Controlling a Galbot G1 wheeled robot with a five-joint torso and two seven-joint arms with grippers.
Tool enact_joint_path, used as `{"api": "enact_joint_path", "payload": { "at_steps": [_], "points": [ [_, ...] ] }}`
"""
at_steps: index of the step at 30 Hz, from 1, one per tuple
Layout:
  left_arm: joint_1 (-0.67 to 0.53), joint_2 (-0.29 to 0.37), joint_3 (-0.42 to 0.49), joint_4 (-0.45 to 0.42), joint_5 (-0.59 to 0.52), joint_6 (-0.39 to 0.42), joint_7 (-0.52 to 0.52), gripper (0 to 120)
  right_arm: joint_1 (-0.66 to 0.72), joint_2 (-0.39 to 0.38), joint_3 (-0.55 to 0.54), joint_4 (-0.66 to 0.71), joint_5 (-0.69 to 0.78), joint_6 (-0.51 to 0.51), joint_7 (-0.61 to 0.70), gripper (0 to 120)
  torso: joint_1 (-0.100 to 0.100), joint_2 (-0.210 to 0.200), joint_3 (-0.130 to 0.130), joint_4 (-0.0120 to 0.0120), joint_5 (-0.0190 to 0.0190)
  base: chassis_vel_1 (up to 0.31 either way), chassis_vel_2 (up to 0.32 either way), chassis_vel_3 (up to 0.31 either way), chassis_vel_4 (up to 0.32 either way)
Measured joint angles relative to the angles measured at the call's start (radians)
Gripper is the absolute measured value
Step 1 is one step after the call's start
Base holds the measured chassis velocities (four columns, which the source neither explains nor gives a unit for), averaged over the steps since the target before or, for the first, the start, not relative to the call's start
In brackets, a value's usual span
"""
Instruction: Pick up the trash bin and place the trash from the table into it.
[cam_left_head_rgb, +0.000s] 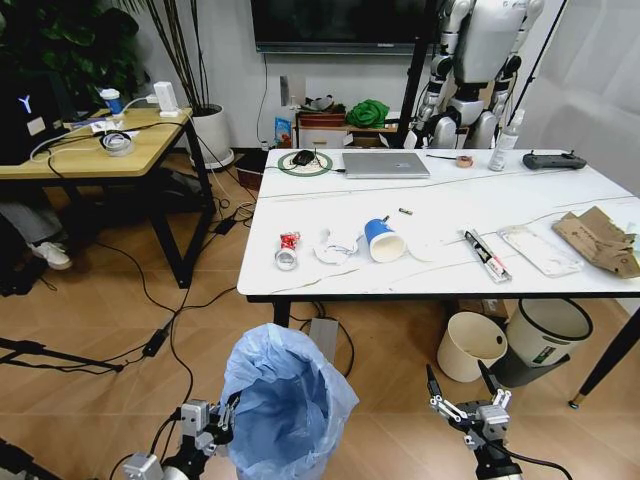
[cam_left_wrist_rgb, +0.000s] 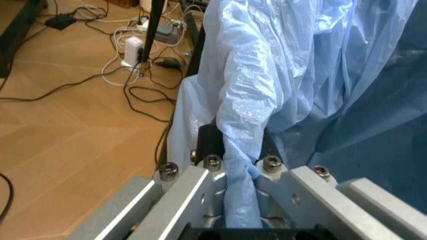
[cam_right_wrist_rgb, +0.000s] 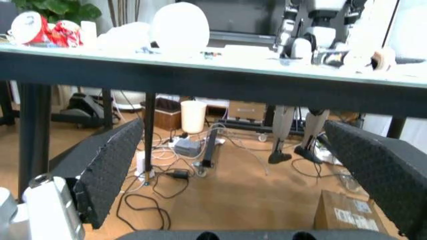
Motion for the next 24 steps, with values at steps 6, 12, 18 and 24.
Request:
{"api": "enact_joint_path", "payload": {
  "at_steps": [6, 12, 18, 24],
  "points": [
    [-0.001, 0.0, 0.0, -0.006, 0.0, 0.0, -0.004, 0, -0.007, 0.0, 0.0, 0.012, 0.0, 0.0, 0.001, 100, 0.013, 0.03, 0.016, -0.0001, 0.0, 0.0, 0.0, 0.0, 0.0],
    [0.003, -0.002, 0.0, -0.012, 0.0, 0.0, -0.004, 0, -0.01, 0.0, 0.0, 0.014, 0.0, 0.009, 0.0, 100, 0.025, 0.059, 0.034, -0.0001, 0.0, 0.0, 0.0, 0.0, 0.0],
    [0.005, -0.004, 0.0, -0.017, 0.002, 0.0, -0.004, 0, -0.011, 0.0, 0.0, 0.013, 0.0, 0.011, 0.0, 100, 0.032, 0.074, 0.042, -0.0001, 0.0, 0.0, 0.0, 0.0, 0.0],
    [0.008, -0.004, 0.0, -0.023, 0.009, -0.001, -0.004, 0, -0.013, 0.0, 0.0, 0.019, 0.0, 0.012, 0.0, 100, 0.048, 0.11, 0.062, 0.0, 0.0, 0.0, 0.0, 0.0, 0.0]
  ]
}}
